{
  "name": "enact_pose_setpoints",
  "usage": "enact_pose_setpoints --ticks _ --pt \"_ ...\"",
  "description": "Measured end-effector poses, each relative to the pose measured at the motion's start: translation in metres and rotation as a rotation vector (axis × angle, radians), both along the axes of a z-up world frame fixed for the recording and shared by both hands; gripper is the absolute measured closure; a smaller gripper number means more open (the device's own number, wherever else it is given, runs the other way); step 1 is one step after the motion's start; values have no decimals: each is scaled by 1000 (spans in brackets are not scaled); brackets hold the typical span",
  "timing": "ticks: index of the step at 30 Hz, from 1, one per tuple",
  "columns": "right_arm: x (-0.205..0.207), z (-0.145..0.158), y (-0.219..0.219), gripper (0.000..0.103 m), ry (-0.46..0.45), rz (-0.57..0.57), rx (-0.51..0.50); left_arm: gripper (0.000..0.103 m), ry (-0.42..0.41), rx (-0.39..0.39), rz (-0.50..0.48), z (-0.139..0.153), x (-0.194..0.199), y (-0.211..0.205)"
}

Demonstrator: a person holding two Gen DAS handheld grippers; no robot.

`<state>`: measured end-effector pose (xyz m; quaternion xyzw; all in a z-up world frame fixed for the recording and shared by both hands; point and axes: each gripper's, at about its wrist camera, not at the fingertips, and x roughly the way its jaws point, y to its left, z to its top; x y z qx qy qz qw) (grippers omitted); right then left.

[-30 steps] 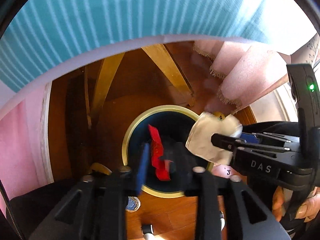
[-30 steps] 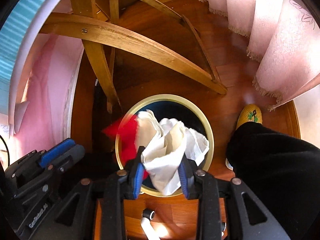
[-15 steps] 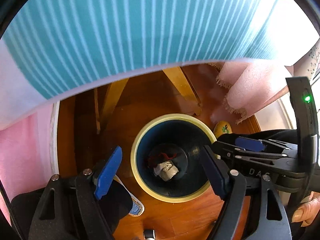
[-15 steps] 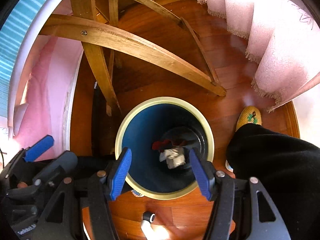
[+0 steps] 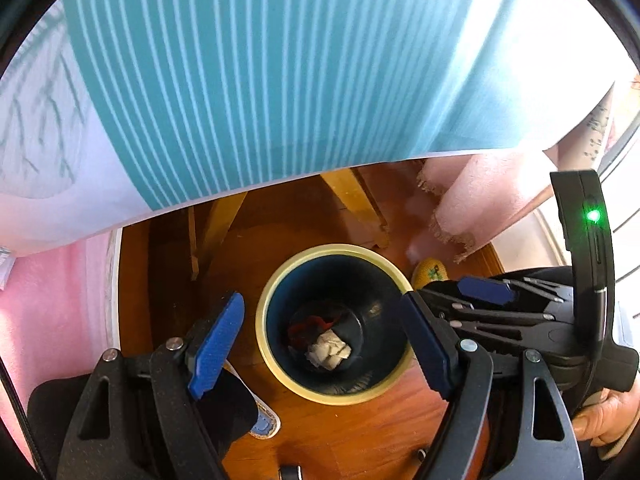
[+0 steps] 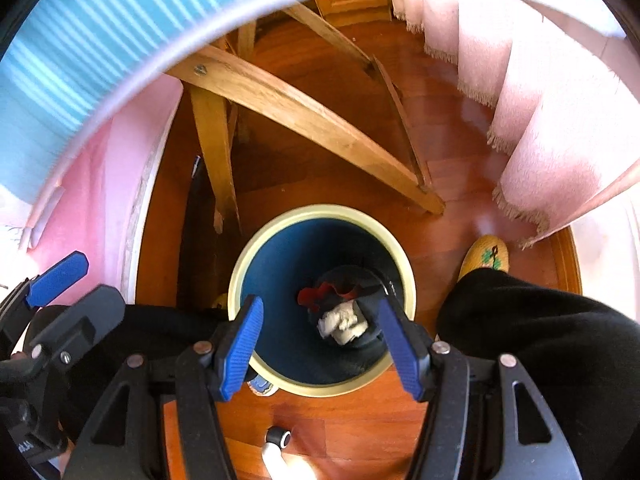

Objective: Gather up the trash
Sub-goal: 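Raise both grippers back above the table, then grasp the orange snack bag with the right gripper while the left gripper grasps the lavender carton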

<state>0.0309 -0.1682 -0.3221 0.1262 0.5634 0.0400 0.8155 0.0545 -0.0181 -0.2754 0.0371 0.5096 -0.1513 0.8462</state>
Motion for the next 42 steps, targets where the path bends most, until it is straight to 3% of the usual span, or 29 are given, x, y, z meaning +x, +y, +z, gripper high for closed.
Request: enact_pose_setpoints --ticks 9,16,25,31,37,42 --pt "-25 52 -6 42 -130 67 -53 24 -55 6 -34 44 -25 1" --pt "-41 113 -12 42 -242 151 -89 24 -189 18 -62 107 -37 -1" --pt "-55 207 5 42 -459 300 -157 24 -336 1 -9 193 -34 8" --pt "-30 249 9 42 -478 295 -67 24 -408 23 70 237 -17 33" --pt "13 281 21 42 -504 270 -87 24 -379 -6 127 266 30 64" --pt "60 296 22 42 -481 236 -87 24 -318 -29 152 274 81 89"
